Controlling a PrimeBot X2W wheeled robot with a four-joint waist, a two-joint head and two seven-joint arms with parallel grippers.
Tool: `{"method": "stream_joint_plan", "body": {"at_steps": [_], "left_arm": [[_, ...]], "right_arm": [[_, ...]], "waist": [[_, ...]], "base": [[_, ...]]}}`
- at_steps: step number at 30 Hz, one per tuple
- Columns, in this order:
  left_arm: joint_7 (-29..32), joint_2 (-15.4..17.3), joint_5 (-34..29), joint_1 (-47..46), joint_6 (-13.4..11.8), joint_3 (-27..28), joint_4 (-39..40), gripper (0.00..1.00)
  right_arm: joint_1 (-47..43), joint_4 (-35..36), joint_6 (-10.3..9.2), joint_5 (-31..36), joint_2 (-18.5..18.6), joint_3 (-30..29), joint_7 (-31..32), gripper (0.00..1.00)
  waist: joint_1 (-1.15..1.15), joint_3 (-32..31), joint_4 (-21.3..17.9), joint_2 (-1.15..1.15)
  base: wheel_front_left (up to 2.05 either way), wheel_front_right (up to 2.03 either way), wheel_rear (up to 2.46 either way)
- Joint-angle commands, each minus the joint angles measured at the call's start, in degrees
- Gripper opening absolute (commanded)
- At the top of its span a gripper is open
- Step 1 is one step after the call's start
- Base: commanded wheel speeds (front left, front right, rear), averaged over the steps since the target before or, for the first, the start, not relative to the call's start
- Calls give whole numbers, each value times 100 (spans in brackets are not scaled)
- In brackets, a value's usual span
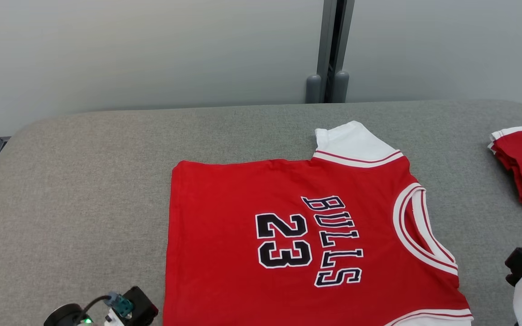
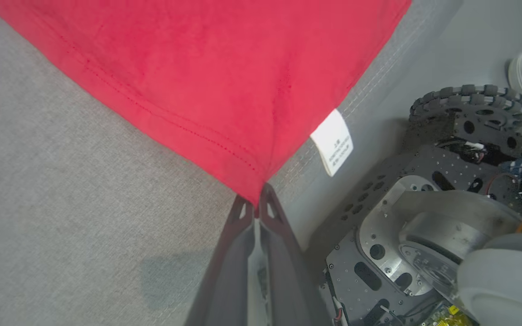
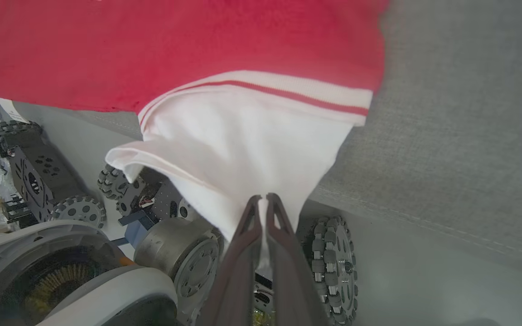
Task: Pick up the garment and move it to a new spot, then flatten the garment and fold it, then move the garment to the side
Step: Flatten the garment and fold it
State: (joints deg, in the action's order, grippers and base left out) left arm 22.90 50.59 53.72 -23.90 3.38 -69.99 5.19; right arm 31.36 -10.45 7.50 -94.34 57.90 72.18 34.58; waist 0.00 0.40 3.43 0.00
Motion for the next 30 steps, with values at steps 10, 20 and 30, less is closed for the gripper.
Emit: {"method": "stream_joint_plan", "body": {"at_steps": [10, 20, 30], "left_arm": [[40, 3, 1161, -54, -48, 544, -66, 0], [-132, -278, 1683, -178, -85, 890, -356, 0], [-209, -457, 2047, -309, -29, 1145, -743, 0]], "right_arm": [[491, -318, -2, 288, -281, -273, -634, 0], [890, -745, -2, 681, -673, -501, -1217, 0], [1233, -1036, -2, 1610, -851, -575, -2136, 0]], "waist": [[0, 237, 13, 0], [0, 498, 27, 0], [0, 676, 92, 0]], "base": [[0, 0, 0], [0, 0, 0], [0, 0, 0]]}}
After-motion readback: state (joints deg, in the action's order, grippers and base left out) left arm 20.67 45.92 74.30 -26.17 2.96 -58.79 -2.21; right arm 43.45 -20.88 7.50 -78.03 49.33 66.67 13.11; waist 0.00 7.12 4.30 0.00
